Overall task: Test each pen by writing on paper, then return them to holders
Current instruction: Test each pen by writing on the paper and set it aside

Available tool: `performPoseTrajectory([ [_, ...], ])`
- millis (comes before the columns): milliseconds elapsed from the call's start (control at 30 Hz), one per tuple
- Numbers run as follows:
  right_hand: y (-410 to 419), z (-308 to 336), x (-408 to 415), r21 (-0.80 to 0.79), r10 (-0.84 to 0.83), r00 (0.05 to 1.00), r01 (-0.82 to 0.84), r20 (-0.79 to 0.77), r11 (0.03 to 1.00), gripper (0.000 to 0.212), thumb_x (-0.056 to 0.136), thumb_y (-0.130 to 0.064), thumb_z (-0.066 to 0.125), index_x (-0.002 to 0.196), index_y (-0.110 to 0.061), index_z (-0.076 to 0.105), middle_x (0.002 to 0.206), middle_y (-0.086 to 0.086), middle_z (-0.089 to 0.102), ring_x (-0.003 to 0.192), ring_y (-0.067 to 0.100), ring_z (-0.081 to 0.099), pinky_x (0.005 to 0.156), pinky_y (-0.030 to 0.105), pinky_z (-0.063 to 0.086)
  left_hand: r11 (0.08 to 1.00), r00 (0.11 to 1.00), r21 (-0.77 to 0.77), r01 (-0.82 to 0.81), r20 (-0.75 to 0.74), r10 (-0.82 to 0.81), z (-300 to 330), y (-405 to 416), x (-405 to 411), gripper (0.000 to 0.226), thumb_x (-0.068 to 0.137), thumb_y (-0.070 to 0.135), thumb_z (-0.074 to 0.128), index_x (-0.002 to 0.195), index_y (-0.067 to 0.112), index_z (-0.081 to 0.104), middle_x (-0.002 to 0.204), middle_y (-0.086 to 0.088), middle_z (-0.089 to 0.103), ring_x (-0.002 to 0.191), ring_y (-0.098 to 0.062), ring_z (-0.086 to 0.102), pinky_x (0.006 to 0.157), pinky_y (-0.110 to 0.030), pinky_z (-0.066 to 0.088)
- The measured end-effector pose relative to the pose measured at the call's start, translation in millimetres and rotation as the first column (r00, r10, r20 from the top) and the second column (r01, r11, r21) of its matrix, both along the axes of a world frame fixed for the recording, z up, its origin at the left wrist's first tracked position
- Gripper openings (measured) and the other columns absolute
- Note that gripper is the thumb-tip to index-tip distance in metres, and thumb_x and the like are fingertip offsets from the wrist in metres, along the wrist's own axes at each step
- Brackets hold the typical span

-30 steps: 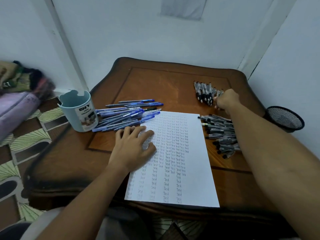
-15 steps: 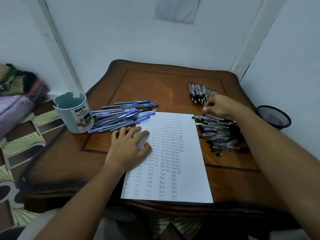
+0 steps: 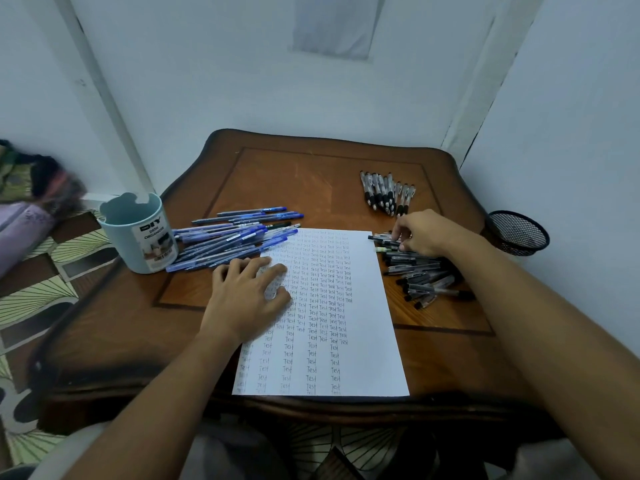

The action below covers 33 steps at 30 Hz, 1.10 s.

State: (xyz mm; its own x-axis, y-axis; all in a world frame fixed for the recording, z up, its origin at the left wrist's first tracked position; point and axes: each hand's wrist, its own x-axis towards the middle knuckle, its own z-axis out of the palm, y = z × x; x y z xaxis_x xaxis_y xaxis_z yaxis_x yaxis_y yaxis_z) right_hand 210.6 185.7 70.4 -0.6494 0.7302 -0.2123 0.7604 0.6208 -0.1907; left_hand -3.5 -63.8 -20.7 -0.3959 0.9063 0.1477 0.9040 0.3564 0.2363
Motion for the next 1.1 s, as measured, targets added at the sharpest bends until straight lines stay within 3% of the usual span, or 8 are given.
performPoseTrajectory([
  [333,-4.0,1.0,6.1,0.086,0.081,0.997,-0.081,-0.001,0.993,0.02,0.098,-0.02,0.06,0.119,-0.022,0.06,0.117,0.0,0.059,0.096,0.016,0.055,0.078,0.028,0.044,1.0,1.0,0.005,0.001,0.002,-0.001,-2.7,1.2,-1.8,0.059,0.086,0.063,0.023,0.136,0.045,0.048,0.149,0.014,0.041,0.132,-0.015,0.031,0.111,-0.045,0.017],
  [433,-8.6,5.3,6.5,0.139,0.106,0.981,-0.084,-0.16,0.987,0.026,0.102,-0.022,0.053,0.128,-0.02,0.055,0.116,0.004,0.063,0.095,0.018,0.059,0.079,0.03,0.048,1.0,1.0,0.018,0.002,0.011,-0.002,-2.6,1.1,-1.3,0.059,0.085,0.063,0.023,0.134,0.045,0.049,0.148,0.013,0.043,0.131,-0.015,0.032,0.11,-0.045,0.016],
  [567,-24.0,9.8,1.4,0.199,0.126,0.874,-0.034,-0.469,0.979,0.041,0.107,-0.021,0.038,0.148,-0.022,0.041,0.11,0.0,0.047,0.086,0.011,0.049,0.074,0.024,0.038,1.0,1.0,0.015,-0.001,0.005,0.001,-1.5,1.1,-0.8,0.061,0.084,0.063,0.021,0.134,0.044,0.049,0.148,0.014,0.043,0.131,-0.014,0.032,0.11,-0.045,0.017],
  [667,-37.4,4.8,-6.9,0.079,-0.038,0.724,0.126,-0.688,0.989,0.04,0.106,-0.017,0.037,0.145,-0.014,0.048,0.111,0.003,0.053,0.084,0.006,0.048,0.075,0.021,0.043,1.0,1.0,0.014,-0.003,0.002,0.003,-1.4,0.2,0.0,0.062,0.083,0.063,0.019,0.133,0.044,0.05,0.147,0.014,0.043,0.13,-0.014,0.032,0.111,-0.045,0.018],
  [767,-50.1,-2.9,-12.0,-0.118,-0.208,0.609,0.184,-0.765,0.976,0.041,0.106,-0.017,0.038,0.147,-0.014,0.042,0.088,-0.002,0.055,0.066,0.007,0.048,0.059,0.023,0.046,1.0,1.0,0.016,0.0,-0.003,0.0,-1.6,0.0,0.3,0.062,0.083,0.063,0.019,0.133,0.044,0.05,0.147,0.013,0.043,0.129,-0.015,0.033,0.11,-0.045,0.018],
  [900,-60.1,-11.1,-16.4,-0.493,-0.507,0.393,0.143,-0.767,0.858,0.034,0.107,-0.017,0.039,0.139,-0.023,0.049,0.083,0.005,0.052,0.058,0.017,0.049,0.049,0.03,0.048,1.0,1.0,0.015,0.004,-0.001,-0.004,-1.4,0.7,-0.7,0.062,0.083,0.064,0.019,0.134,0.044,0.05,0.147,0.013,0.043,0.13,-0.015,0.033,0.11,-0.046,0.019],
  [1000,-66.8,-11.9,-20.7,-0.631,-0.636,0.249,0.113,-0.73,0.768,0.021,0.105,-0.017,0.043,0.114,-0.024,0.06,0.082,0.004,0.052,0.054,0.01,0.041,0.043,0.025,0.033,1.0,1.0,0.009,-0.001,-0.009,0.001,-2.1,1.2,-2.3,0.061,0.084,0.063,0.02,0.134,0.044,0.049,0.147,0.014,0.043,0.13,-0.014,0.032,0.111,-0.047,0.019],
  [1100,-75.7,-12.1,-20.8,-0.718,-0.711,0.186,0.04,-0.678,0.695,0.018,0.103,-0.01,0.048,0.114,-0.018,0.059,0.086,0.007,0.058,0.053,0.008,0.041,0.042,0.021,0.032,1.0,1.0,0.007,0.001,-0.013,0.0,-2.8,1.0,-1.9,0.061,0.084,0.063,0.02,0.134,0.044,0.048,0.147,0.014,0.042,0.129,-0.014,0.032,0.11,-0.046,0.019],
])
